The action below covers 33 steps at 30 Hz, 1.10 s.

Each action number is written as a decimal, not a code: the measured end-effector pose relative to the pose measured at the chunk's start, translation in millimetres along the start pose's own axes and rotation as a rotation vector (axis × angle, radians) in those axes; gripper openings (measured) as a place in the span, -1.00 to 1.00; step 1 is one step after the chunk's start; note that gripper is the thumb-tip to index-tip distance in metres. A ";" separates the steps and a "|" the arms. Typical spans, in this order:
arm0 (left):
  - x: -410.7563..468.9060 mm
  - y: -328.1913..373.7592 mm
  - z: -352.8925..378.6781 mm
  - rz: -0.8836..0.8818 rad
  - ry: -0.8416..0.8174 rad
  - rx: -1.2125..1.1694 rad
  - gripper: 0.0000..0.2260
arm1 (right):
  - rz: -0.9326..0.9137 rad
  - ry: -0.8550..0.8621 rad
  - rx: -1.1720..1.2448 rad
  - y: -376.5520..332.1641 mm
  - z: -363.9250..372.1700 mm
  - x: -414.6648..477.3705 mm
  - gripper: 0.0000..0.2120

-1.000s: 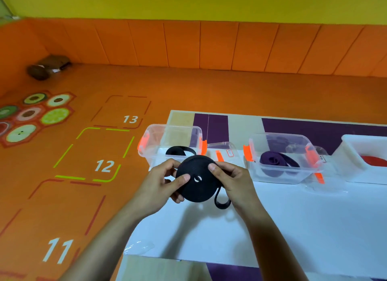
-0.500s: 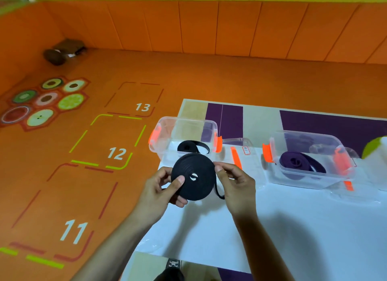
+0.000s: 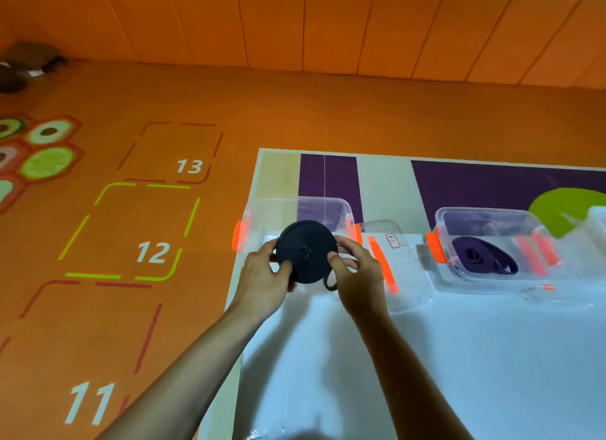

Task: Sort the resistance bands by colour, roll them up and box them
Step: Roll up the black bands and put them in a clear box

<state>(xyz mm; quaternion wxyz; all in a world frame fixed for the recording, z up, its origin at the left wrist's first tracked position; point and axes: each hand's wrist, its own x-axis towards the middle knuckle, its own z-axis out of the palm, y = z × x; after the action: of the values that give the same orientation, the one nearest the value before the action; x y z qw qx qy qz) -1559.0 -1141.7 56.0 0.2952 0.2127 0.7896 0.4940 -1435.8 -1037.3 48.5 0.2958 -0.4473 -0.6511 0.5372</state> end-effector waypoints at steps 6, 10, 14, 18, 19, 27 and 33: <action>65.4 12.0 -3.2 -0.095 -0.083 0.074 -0.62 | 0.092 -0.061 -0.047 -4.4 26.9 61.2 -0.76; 102.3 11.4 4.0 -0.158 -0.061 0.093 -0.63 | 0.172 -0.112 -0.100 8.4 41.8 102.0 -0.77; 130.0 -2.2 17.3 -0.246 -0.115 0.159 -0.70 | 0.297 -0.176 -0.222 34.5 54.8 133.9 -0.85; 153.3 -25.9 31.3 -0.346 -0.207 0.272 -0.68 | 0.329 -0.319 -0.432 69.9 69.3 157.1 -0.86; 157.2 -28.8 33.5 -0.353 -0.229 0.296 -0.69 | 0.340 -0.341 -0.452 75.1 71.8 159.7 -0.86; 179.2 -41.6 47.2 -0.387 -0.311 0.465 -0.81 | 0.481 -0.433 -0.409 102.3 85.8 170.9 -0.49; 171.5 -43.9 42.3 -0.290 -0.383 0.596 -0.61 | 0.400 -0.474 -0.505 91.9 82.9 162.7 -0.43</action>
<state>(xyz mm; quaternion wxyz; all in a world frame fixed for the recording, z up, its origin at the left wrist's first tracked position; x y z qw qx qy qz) -1658.4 -1024.8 -41.9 0.4294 0.2640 0.8511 0.1471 -1552.4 -924.8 -76.2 -0.0921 -0.4877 -0.7127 0.4957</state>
